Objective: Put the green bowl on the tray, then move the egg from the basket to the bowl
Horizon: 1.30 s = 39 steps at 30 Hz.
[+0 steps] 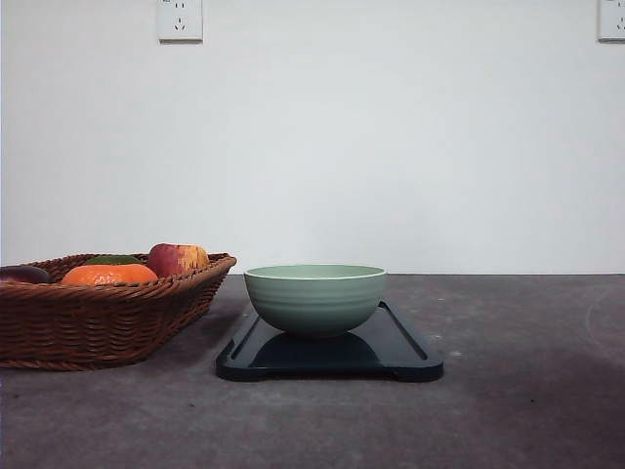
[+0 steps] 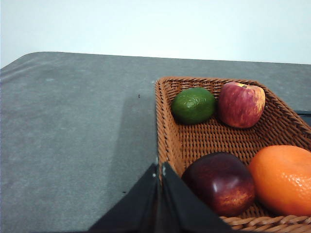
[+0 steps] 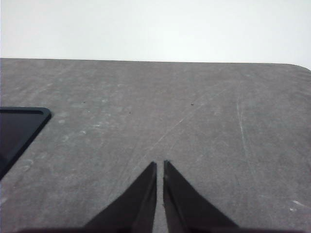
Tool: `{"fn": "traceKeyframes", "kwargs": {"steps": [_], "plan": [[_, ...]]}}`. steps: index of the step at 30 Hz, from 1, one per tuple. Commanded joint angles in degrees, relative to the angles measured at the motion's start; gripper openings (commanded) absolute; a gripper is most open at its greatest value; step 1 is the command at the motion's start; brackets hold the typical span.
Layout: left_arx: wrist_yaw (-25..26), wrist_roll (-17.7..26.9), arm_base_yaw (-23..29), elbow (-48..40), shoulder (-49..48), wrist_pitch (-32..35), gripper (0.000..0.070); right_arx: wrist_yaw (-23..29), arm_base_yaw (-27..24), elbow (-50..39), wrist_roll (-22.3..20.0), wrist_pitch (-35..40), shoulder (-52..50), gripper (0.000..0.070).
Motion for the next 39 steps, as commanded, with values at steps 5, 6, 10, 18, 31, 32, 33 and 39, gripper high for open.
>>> {"fn": "traceKeyframes", "kwargs": {"steps": [5,6,10,18,31,32,33,39], "plan": [[0.0,-0.1,0.1,-1.1,0.0,0.7,0.0,0.0,0.1,-0.2,0.6,0.7,0.0,0.0016],[0.0,-0.1,0.1,-1.1,0.0,0.7,0.0,0.0,0.1,-0.2,0.6,0.7,0.0,0.0016],[0.0,-0.1,0.1,-1.1,0.0,0.7,0.0,0.0,0.1,-0.2,0.6,0.7,0.0,0.0016],[0.0,-0.1,0.1,-1.1,0.0,0.7,0.0,0.0,0.1,-0.2,0.6,0.7,0.0,0.0016],[0.0,-0.1,0.1,-1.1,0.0,0.7,0.0,0.0,0.1,-0.2,0.6,0.7,0.0,0.0016],[0.0,-0.1,0.1,-1.1,0.0,0.7,0.0,0.0,0.1,-0.2,0.6,0.7,0.0,0.0016],[0.0,-0.1,0.1,-1.1,0.0,0.7,0.0,0.0,0.1,-0.2,0.6,0.7,0.0,0.0016],[0.0,-0.1,0.1,-1.1,0.0,0.7,0.0,0.0,0.1,-0.2,0.6,0.7,0.0,0.0016]]}}
